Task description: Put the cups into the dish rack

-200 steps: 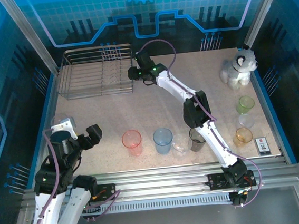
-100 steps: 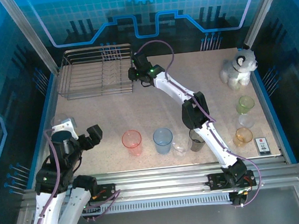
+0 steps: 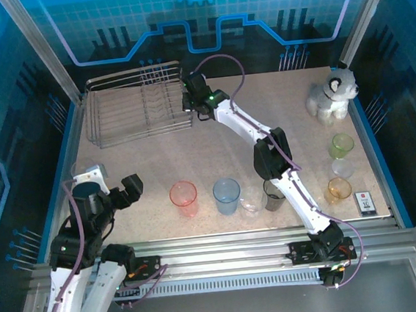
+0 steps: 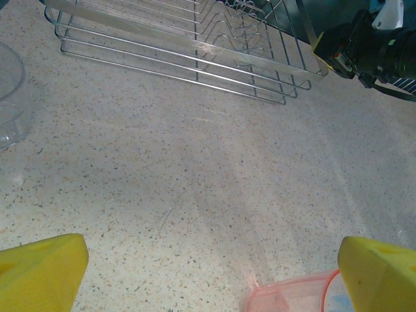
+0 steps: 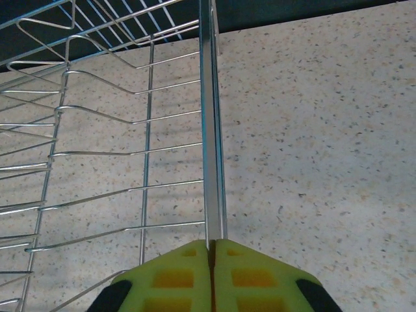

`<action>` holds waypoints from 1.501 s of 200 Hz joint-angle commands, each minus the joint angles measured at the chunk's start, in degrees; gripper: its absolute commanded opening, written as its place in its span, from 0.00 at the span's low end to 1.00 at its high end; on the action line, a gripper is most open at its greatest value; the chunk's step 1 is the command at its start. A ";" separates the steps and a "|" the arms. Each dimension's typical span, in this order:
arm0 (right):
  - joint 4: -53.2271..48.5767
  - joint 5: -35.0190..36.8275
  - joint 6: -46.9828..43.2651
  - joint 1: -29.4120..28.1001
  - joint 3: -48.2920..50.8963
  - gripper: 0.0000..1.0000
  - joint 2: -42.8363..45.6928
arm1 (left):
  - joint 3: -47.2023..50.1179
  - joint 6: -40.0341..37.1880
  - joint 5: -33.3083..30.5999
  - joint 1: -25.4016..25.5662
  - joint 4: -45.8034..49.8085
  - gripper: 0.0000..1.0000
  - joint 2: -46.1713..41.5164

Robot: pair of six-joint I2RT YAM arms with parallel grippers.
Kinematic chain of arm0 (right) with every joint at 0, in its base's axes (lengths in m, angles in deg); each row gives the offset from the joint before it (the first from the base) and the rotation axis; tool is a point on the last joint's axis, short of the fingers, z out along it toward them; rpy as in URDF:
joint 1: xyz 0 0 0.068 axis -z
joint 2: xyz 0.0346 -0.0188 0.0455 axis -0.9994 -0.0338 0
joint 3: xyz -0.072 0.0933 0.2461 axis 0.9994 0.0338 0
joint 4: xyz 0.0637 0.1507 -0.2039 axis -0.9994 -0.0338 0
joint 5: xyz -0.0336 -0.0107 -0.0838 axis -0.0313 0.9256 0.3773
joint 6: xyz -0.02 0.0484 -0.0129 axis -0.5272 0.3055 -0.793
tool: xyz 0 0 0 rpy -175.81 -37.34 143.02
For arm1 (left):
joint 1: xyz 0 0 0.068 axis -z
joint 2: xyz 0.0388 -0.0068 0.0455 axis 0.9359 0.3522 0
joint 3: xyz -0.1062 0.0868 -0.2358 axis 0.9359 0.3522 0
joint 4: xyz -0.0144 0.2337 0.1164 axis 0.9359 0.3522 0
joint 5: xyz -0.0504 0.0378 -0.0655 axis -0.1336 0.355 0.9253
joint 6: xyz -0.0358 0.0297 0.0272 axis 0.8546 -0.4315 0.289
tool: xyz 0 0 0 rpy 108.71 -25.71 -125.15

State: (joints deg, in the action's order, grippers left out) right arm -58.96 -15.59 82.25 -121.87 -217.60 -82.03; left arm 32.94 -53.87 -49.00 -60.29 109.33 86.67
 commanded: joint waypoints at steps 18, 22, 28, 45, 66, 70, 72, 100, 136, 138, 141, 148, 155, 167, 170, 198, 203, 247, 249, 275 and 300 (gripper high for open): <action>-2.35 8.33 1.75 -0.04 5.24 0.00 5.68 | 0.91 -0.07 1.42 0.42 -1.76 1.00 -0.26; -2.35 8.74 1.80 -0.05 5.65 0.00 6.00 | 0.91 -0.15 1.37 0.41 -1.77 0.99 -0.26; -2.44 9.46 1.93 -0.07 6.18 0.00 6.39 | 0.95 -0.23 1.41 0.41 -1.85 0.99 -0.26; -2.91 11.43 2.18 0.10 7.29 0.00 7.40 | 1.08 -0.27 1.48 0.41 -2.12 0.99 -0.17; -3.54 12.29 1.87 0.35 8.81 0.00 8.88 | 1.13 -0.26 1.40 0.41 -2.21 0.99 -0.09; -3.57 12.12 1.64 0.44 9.24 0.00 9.21 | 1.17 -0.24 1.41 0.41 -2.21 0.99 -0.08; -3.60 12.10 1.52 0.50 9.54 0.00 9.44 | 1.14 -0.26 1.46 0.41 -2.19 0.99 -0.08; -3.44 11.55 -0.19 1.21 15.96 0.00 14.17 | 1.13 -0.29 1.21 0.41 -2.30 0.99 0.00; 1.81 9.27 -0.82 3.28 32.23 0.00 25.14 | 1.20 -0.49 0.93 0.41 -2.71 0.99 0.09; 2.03 9.21 -0.83 3.39 32.99 0.00 25.72 | 1.26 -0.43 0.94 0.46 -2.73 0.99 0.09; 2.24 9.08 -0.90 3.65 34.17 0.00 26.48 | 1.26 -0.42 1.05 0.49 -2.73 0.99 0.11; 2.68 8.49 -1.13 4.24 36.66 0.00 28.32 | 1.26 -0.50 1.14 0.50 -2.87 0.99 0.18; 3.13 7.57 -1.55 4.75 39.04 0.00 30.13 | 1.30 -0.35 1.15 0.50 -2.95 0.99 0.38; 4.07 6.21 -2.29 5.72 43.39 0.00 33.19 | 1.39 -0.40 1.21 0.50 -3.13 1.00 0.59; 4.42 5.76 -2.51 5.92 44.54 0.00 33.60 | 1.39 -0.41 1.22 0.54 -3.17 1.00 0.68; 6.03 3.03 -3.90 7.92 54.56 0.00 40.72 | 1.44 -0.31 1.52 0.50 -3.52 0.99 1.70; 6.23 2.83 -3.95 8.25 56.25 0.00 42.08 | 1.39 -0.27 1.67 0.50 -3.61 0.99 1.91; 9.31 -1.02 -5.83 11.74 71.10 0.00 52.36 | 1.04 0.22 2.43 0.59 -3.27 0.99 3.72; 9.46 -1.19 -5.95 11.98 71.65 0.00 52.83 | 0.99 0.21 2.53 0.59 -3.26 0.99 3.81; 10.74 -3.96 -7.97 14.12 78.25 0.00 58.09 | 0.76 0.96 2.43 0.67 -2.74 0.99 4.48; 10.97 -6.77 -9.33 16.23 82.85 0.00 62.05 | 0.47 1.26 2.47 0.68 -2.30 0.99 5.25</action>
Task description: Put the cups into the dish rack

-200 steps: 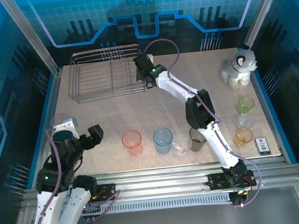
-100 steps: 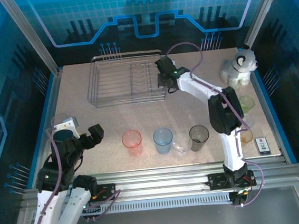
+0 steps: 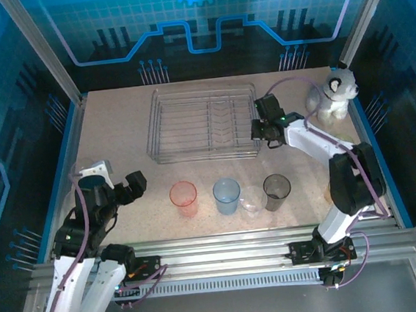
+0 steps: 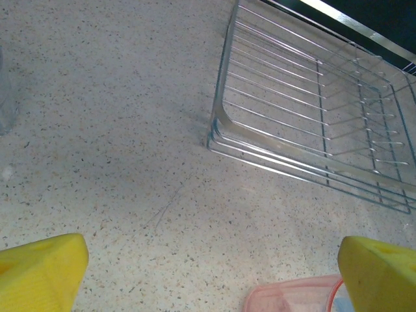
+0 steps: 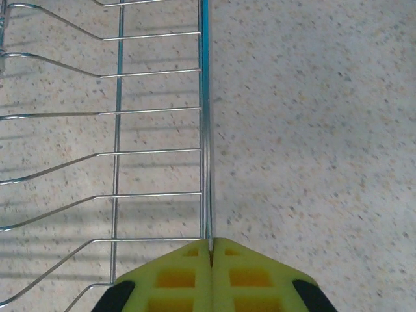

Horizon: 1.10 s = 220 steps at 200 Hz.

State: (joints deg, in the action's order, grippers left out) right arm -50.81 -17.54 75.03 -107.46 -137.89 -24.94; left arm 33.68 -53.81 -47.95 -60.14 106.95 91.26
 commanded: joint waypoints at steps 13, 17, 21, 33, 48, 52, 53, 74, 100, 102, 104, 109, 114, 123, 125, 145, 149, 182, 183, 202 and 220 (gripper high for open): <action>3.23 -6.73 -2.85 3.14 5.22 0.00 6.70 | -0.37 1.25 1.42 0.52 0.17 0.99 1.15; 3.29 -7.19 -3.11 3.36 5.73 0.00 7.04 | -0.45 1.32 1.35 0.52 0.17 0.99 1.25; 3.50 -7.79 -3.57 3.67 6.25 0.00 7.38 | -0.49 1.40 1.39 0.52 0.26 0.99 1.38; 3.43 -8.35 -4.57 4.32 7.40 0.00 8.28 | -0.74 1.69 1.55 0.52 0.31 0.99 1.90; 2.87 -8.64 -5.66 5.01 8.43 0.00 9.32 | -0.93 2.28 2.18 0.52 0.52 0.99 2.51; 2.83 -8.78 -5.89 5.18 8.65 0.00 9.61 | -0.97 2.42 2.43 0.52 0.53 0.99 2.61; 2.80 -8.84 -5.95 5.22 8.74 0.00 9.68 | -1.00 2.51 2.50 0.52 0.53 0.99 2.66; 2.46 -9.98 -6.60 6.16 10.28 0.00 11.44 | -0.86 3.29 3.22 0.52 0.78 0.99 3.15; 1.82 -10.76 -7.00 7.16 12.00 0.00 13.54 | -0.76 3.33 3.27 0.52 0.95 0.99 3.15; 1.81 -10.82 -6.98 7.22 12.12 0.00 13.64 | -0.74 3.31 3.27 0.52 0.90 0.99 3.17; 1.78 -10.83 -7.11 7.32 12.26 0.00 13.80 | -0.75 3.37 3.22 0.52 0.88 0.99 3.17; 1.63 -10.67 -7.15 7.53 12.54 0.00 14.11 | -0.74 3.22 3.25 0.53 0.88 0.99 3.23; 1.44 -10.53 -7.18 7.61 12.81 0.00 14.44 | -0.84 3.28 3.27 0.52 0.81 0.99 3.16; 1.22 -10.40 -7.39 7.95 13.32 0.00 14.97 | -0.69 3.20 3.37 0.53 0.64 0.99 3.20; 1.22 -10.35 -7.41 8.03 13.37 0.00 15.08 | -0.72 3.17 3.47 0.48 0.55 0.99 3.18; 0.58 -10.14 -7.81 8.57 14.00 0.00 16.05 | -0.57 3.22 3.93 0.57 -0.07 0.99 3.02; 0.38 -10.07 -7.91 8.67 14.09 0.00 16.22 | -0.52 3.26 3.97 0.53 -0.16 0.99 3.00; -1.79 -10.12 -8.31 9.11 13.84 0.24 17.37 | -0.34 3.32 4.75 0.52 -0.86 0.99 2.92; -1.89 -10.13 -8.35 9.11 13.83 0.25 17.43 | -0.37 3.31 4.76 0.52 -0.87 0.99 2.90; -3.85 -10.28 -8.52 9.11 12.91 0.51 18.39 | -0.32 3.42 5.32 0.56 -1.37 0.99 2.95; -6.39 -10.46 -8.49 9.11 11.64 0.59 19.77 | -0.23 3.55 5.71 0.61 -1.97 0.99 2.94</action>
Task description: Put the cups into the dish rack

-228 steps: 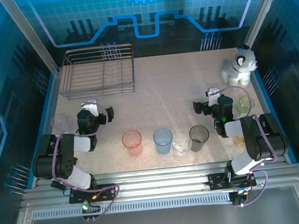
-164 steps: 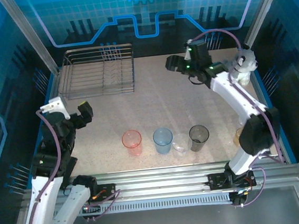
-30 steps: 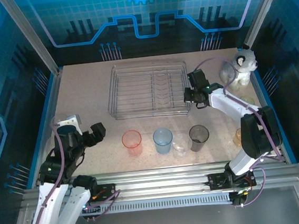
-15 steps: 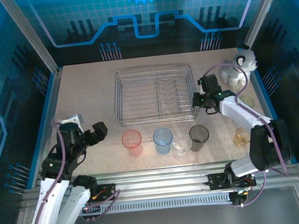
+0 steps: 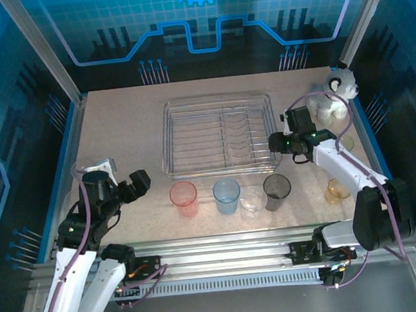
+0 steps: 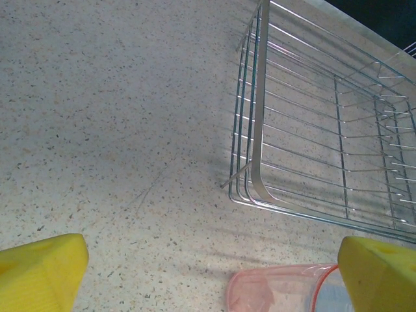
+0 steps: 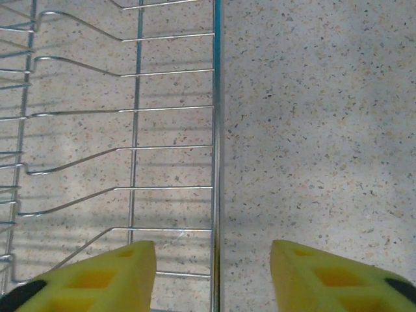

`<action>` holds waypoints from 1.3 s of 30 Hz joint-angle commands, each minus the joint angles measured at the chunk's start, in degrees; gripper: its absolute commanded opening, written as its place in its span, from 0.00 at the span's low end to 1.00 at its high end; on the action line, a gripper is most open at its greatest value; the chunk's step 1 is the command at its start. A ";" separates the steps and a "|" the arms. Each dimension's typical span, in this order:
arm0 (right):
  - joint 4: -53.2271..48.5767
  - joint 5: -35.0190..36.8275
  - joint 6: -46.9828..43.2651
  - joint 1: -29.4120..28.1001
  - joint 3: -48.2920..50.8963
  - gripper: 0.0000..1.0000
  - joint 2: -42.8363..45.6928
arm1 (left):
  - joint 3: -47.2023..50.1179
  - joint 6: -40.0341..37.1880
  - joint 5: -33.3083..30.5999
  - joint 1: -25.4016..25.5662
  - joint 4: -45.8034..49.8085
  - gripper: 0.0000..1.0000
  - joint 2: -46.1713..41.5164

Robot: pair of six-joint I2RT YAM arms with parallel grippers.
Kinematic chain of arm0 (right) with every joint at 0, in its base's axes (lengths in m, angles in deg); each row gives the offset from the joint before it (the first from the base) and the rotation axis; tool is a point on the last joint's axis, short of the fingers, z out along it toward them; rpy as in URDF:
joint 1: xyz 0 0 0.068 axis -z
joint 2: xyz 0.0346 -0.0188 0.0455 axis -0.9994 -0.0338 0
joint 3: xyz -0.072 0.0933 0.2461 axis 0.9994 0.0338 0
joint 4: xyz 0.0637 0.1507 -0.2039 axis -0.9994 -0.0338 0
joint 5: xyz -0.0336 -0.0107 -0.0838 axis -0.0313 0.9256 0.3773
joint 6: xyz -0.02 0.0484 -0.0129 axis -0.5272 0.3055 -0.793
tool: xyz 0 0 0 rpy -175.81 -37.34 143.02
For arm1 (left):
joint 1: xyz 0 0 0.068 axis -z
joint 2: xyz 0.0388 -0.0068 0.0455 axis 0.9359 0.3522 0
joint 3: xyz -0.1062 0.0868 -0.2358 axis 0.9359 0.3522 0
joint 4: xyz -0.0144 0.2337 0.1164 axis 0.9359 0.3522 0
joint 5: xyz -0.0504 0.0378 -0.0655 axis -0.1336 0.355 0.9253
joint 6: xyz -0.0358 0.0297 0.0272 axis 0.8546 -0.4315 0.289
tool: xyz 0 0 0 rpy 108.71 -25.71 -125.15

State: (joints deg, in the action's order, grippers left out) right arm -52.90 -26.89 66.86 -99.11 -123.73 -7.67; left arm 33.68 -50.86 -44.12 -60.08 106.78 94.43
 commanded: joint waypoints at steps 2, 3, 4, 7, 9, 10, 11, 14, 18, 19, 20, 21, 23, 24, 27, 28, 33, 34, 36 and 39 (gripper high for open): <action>-5.36 -1.34 -0.32 0.77 -3.04 0.62 3.17 | -0.20 0.54 2.11 0.52 -2.00 0.99 -0.24; -6.49 -1.49 -0.30 0.76 -3.50 0.63 4.01 | -0.13 0.53 2.25 0.54 -2.23 0.99 -0.15; -7.45 -1.70 -0.27 0.75 -4.04 0.64 4.83 | -0.12 0.64 2.38 0.54 -2.37 0.99 -0.16; -11.13 -3.56 -0.16 0.35 -6.30 0.64 7.92 | -0.02 1.10 2.76 0.54 -3.07 0.99 -0.04; -13.80 -4.61 -0.37 -1.01 -8.47 0.64 9.56 | 0.20 1.50 2.95 0.54 -3.49 0.99 0.13; -15.04 -4.69 -0.62 -2.26 -9.80 0.64 10.32 | 0.35 1.78 3.08 0.54 -3.75 0.99 0.36; -16.22 -4.30 -0.80 -3.78 -11.02 0.64 10.86 | 0.59 2.00 3.20 0.54 -3.94 0.99 0.46; -19.52 -2.90 -1.05 -9.75 -15.57 0.64 11.13 | 1.08 2.95 3.13 0.54 -4.39 0.99 1.09; -22.48 -1.00 -0.21 -19.28 -22.02 0.65 7.97 | 1.19 3.34 3.14 0.60 -4.22 0.99 1.41; -22.79 -0.78 0.02 -21.66 -23.44 0.65 6.65 | 1.14 3.43 3.07 0.59 -3.92 0.99 1.31; -23.12 -0.41 0.20 -24.16 -25.00 0.65 5.21 | 1.03 3.43 2.87 0.63 -3.53 0.99 1.26; -23.38 0.11 0.37 -26.18 -26.26 0.65 3.87 | 0.86 3.58 2.43 0.63 -2.89 0.99 1.01; -23.86 0.84 0.47 -30.27 -28.94 0.65 0.61 | 0.63 3.69 1.38 0.63 -1.63 0.99 0.53; -24.21 0.97 0.37 -32.20 -30.39 0.65 -1.23 | 0.56 4.01 0.73 0.63 -0.75 0.99 0.16; -25.54 1.26 -0.12 -37.33 -35.01 0.65 -7.39 | 1.01 5.26 -0.65 0.63 1.10 0.99 -0.78; -26.12 1.08 -0.37 -38.52 -36.34 0.65 -9.16 | 1.20 5.52 -0.56 0.63 1.35 0.99 -1.13; -29.98 0.60 -1.70 -43.83 -44.62 0.66 -19.44 | 2.22 7.05 -0.04 0.63 1.32 0.99 -2.73; -30.92 1.00 -2.12 -44.49 -46.12 0.66 -21.20 | 2.24 6.96 -0.13 0.63 1.32 0.99 -2.91; -32.69 1.40 -2.97 -45.80 -49.33 0.67 -24.90 | 2.14 6.77 -0.33 0.63 1.47 0.99 -3.36; -35.56 1.73 -3.80 -46.87 -53.42 0.67 -29.39 | 1.90 6.59 -0.01 0.68 1.58 0.99 -3.94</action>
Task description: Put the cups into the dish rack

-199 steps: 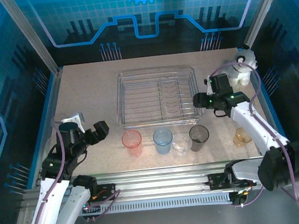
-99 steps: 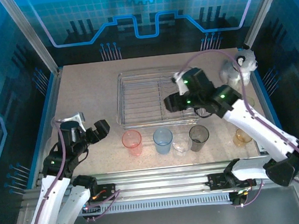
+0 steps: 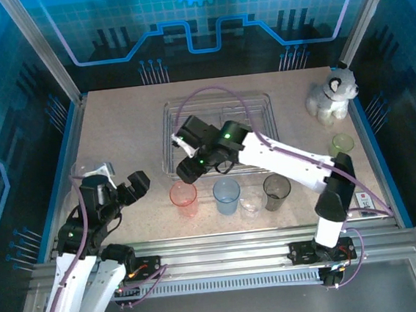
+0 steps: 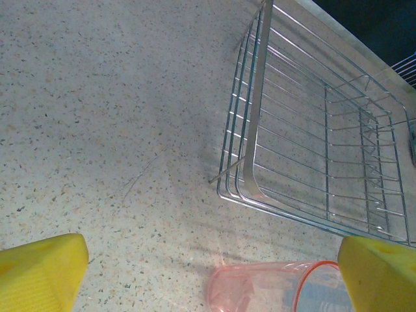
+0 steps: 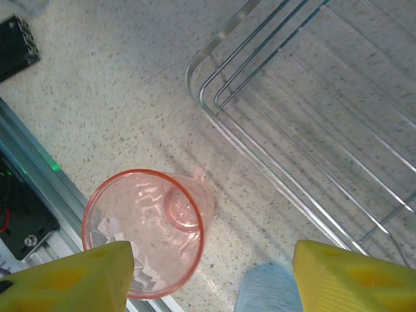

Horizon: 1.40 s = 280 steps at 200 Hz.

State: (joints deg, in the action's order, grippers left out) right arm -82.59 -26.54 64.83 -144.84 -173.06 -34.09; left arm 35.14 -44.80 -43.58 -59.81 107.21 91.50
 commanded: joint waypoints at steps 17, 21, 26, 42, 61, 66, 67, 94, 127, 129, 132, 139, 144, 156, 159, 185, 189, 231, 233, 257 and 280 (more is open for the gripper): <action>-8.59 1.93 -2.29 -1.95 -7.40 0.67 -6.59 | 0.41 0.47 0.42 0.37 0.93 0.99 -2.06; -9.21 2.26 -2.31 -2.08 -8.09 0.67 -7.27 | 0.41 0.50 0.53 0.37 0.84 0.99 -2.37; -9.99 2.63 -2.46 -2.36 -8.88 0.67 -8.03 | 0.49 0.54 0.65 0.37 0.73 0.99 -2.73; -11.93 3.15 -3.18 -3.08 -10.81 0.66 -10.26 | 0.65 0.49 0.74 0.37 0.53 1.00 -3.87; -13.03 3.11 -3.62 -3.61 -11.83 0.63 -11.95 | 0.79 0.47 0.24 0.37 0.55 0.99 -4.77; -13.13 3.06 -3.63 -3.75 -11.86 0.62 -12.17 | 0.77 0.45 0.25 0.37 0.53 0.99 -4.89; -13.11 3.03 -3.63 -3.77 -11.84 0.62 -12.23 | 0.76 0.50 0.19 0.37 0.53 0.99 -4.90; -13.17 2.48 -3.45 -3.86 -11.44 0.57 -12.90 | 0.94 0.37 0.43 0.37 0.10 0.99 -5.09; -13.52 2.86 -3.42 -4.13 -10.83 0.51 -13.91 | 1.25 0.38 0.73 0.37 -0.44 0.99 -5.08; -13.59 2.94 -3.44 -4.13 -10.83 0.51 -13.95 | 1.26 0.43 0.69 0.37 -0.50 1.00 -5.09; -13.64 3.17 -3.47 -4.21 -10.84 0.50 -14.08 | 1.29 0.29 0.68 0.35 -0.52 0.99 -5.09; -13.86 3.67 -3.45 -4.28 -10.81 0.49 -14.35 | 1.37 0.32 0.65 0.37 -0.53 0.99 -5.09; -13.96 4.21 -3.42 -4.37 -10.79 0.47 -14.54 | 1.45 0.28 0.64 0.36 -0.53 0.99 -5.09; -14.15 4.78 -3.43 -4.42 -10.91 0.44 -15.07 | 1.56 0.35 0.58 0.37 -0.53 0.99 -5.09; -14.18 4.76 -3.45 -4.54 -10.90 0.44 -15.16 | 1.56 0.36 0.63 0.37 -0.53 0.99 -5.09; -14.15 4.83 -3.63 -4.92 -11.11 0.38 -16.02 | 1.55 0.36 0.63 0.38 -0.24 0.99 -5.09; -14.12 4.85 -3.63 -4.90 -11.12 0.37 -16.13 | 1.48 0.37 0.50 0.37 -0.20 0.99 -5.09; -13.65 5.46 -3.45 -5.00 -11.00 0.26 -16.40 | 1.29 0.74 -0.66 0.37 0.79 0.99 -5.09; -13.69 5.48 -3.41 -4.99 -11.02 0.25 -16.41 | 1.29 0.79 -0.66 0.37 0.79 0.99 -5.09; -13.82 5.14 -3.29 -5.03 -11.18 0.17 -16.76 | 1.21 1.05 -1.32 0.39 1.20 0.99 -5.03; -14.77 5.51 -3.33 -5.04 -11.91 0.04 -16.82 | 1.03 1.24 -1.74 0.37 1.71 0.99 -4.96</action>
State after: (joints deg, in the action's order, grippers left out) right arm -94.76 -21.85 61.37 -148.93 -183.09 -49.77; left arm 36.04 -44.74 -44.01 -59.81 107.30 86.96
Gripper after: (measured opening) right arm 0.109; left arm 0.992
